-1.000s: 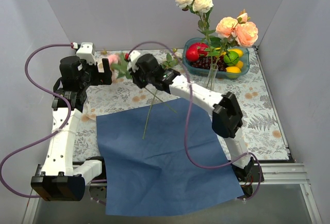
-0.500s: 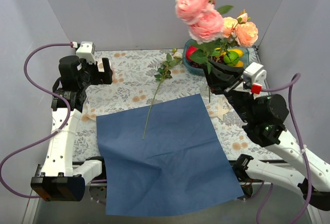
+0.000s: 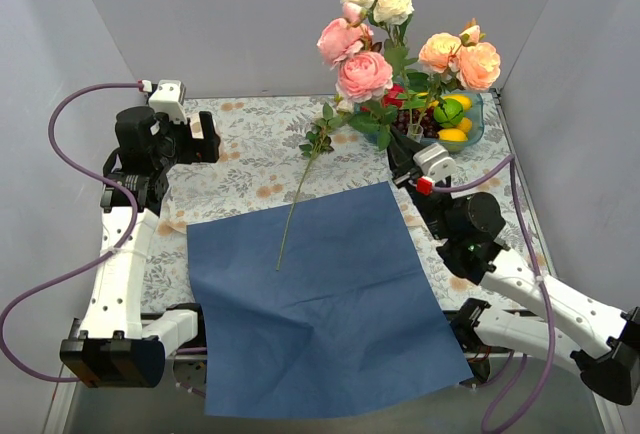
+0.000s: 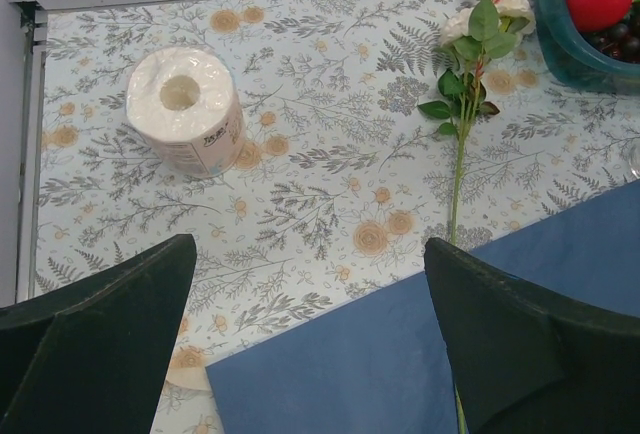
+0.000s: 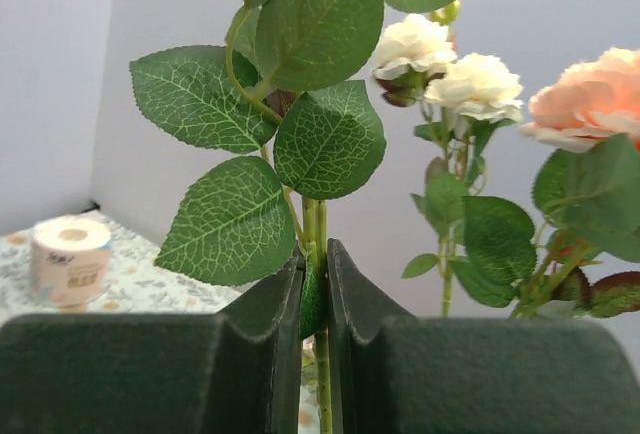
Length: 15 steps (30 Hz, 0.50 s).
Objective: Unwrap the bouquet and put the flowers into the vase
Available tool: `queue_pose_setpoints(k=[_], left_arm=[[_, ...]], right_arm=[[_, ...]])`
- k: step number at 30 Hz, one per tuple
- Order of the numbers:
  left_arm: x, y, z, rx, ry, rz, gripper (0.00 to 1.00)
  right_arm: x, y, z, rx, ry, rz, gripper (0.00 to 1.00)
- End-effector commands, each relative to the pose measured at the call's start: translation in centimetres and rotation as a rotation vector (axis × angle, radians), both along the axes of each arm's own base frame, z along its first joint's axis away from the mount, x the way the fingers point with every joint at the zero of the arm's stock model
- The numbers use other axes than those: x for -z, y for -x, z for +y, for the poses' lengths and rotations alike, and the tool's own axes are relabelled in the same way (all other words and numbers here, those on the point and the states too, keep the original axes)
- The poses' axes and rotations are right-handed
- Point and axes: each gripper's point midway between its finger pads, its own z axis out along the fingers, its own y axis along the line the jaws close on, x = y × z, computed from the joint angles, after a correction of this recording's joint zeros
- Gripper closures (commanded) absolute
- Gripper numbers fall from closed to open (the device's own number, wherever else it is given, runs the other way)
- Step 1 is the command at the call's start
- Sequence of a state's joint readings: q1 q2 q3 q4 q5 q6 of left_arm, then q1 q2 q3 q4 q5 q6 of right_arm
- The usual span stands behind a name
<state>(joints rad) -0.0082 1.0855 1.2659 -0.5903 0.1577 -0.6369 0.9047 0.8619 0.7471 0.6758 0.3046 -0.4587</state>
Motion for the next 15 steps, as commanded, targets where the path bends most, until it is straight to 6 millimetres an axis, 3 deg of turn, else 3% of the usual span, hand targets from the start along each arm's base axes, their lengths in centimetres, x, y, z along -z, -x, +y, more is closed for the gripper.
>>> queue_pose_setpoints(k=[1, 2, 3, 9, 11, 15], left_arm=[[-1.5, -0.4, 0.1, 0.002, 0.005, -0.042, 0.02], [-1.4, -0.4, 0.0, 0.004, 0.004, -0.042, 0.02], [-1.4, -0.4, 0.1, 0.000, 0.001, -0.044, 0.02], [-0.3, -0.7, 0.4, -0.006, -0.014, -0.029, 0.02], [-0.2, -0.9, 0.5, -0.012, -0.021, -0.028, 0.02], [0.2, -1.3, 0.7, -0.015, -0.033, -0.020, 0.02]], right_arm=[[-5.1, -1.9, -3.4, 0.091, -0.171, -0.107, 0.99], [-4.8, -3.0, -3.3, 0.083, -0.173, -0.093, 0.99], [-4.9, -4.3, -4.7, 0.111, -0.189, -0.092, 0.99], [-4.5, -7.5, -5.4, 0.043, -0.183, -0.168, 0.99], [-5.1, -6.7, -4.7, -0.040, -0.188, -0.264, 0.99], [-5.3, -7.8, -5.5, -0.089, -0.227, -0.287, 0.99]])
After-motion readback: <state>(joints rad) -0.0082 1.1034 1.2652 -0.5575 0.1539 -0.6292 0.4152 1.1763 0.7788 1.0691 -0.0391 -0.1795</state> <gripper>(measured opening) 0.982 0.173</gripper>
